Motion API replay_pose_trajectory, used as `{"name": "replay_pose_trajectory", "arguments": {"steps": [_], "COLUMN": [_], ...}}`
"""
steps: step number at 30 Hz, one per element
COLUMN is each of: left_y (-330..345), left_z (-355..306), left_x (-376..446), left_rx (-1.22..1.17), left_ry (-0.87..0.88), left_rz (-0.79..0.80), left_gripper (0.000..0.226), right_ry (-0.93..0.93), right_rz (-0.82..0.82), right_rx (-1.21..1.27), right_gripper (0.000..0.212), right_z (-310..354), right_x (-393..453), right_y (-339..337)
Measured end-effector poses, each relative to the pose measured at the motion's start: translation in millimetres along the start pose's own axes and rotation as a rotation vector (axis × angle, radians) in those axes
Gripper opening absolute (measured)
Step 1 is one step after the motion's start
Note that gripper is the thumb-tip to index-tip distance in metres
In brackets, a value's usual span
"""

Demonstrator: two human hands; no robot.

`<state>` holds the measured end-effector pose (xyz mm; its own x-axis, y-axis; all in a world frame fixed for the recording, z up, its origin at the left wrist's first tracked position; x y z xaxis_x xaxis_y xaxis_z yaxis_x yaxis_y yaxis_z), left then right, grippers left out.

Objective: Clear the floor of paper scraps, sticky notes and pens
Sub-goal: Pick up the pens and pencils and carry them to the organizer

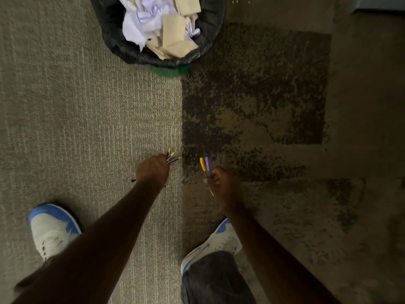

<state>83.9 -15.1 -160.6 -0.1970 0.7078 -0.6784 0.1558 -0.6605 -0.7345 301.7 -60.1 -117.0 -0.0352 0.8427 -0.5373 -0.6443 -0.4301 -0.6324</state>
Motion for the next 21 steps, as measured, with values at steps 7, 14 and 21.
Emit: {"name": "replay_pose_trajectory", "arguments": {"steps": [7,14,21], "left_y": [8,-15,-100], "left_z": [11,7,-24], "left_x": [-15,-75,-143], "left_rx": [-0.384,-1.256,-1.478], "left_ry": [0.023,-0.220,-0.211], "left_rz": [0.151,0.699,0.763], "left_gripper": [0.026,0.036,0.037], "right_ry": [0.033,0.079,-0.096], "right_rz": [0.053,-0.052,-0.106], "right_rx": [0.099,0.220,0.328], "right_gripper": [0.016,0.011,0.024], "right_z": [-27,-1,84], "right_x": [-55,-70,-83], "right_y": [12,-33,-91]}}
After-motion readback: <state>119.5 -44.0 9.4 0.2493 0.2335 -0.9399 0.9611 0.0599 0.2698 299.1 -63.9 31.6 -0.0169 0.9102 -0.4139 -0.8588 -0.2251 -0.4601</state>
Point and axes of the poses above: each hand's wrist, its own x-axis towards the middle knuckle, its own y-axis out of the palm, z = x × y, the point moved 8 cm from there along x, towards the middle knuckle, and after that the axes turned 11 degrees about -y, right-handed, at the moved point
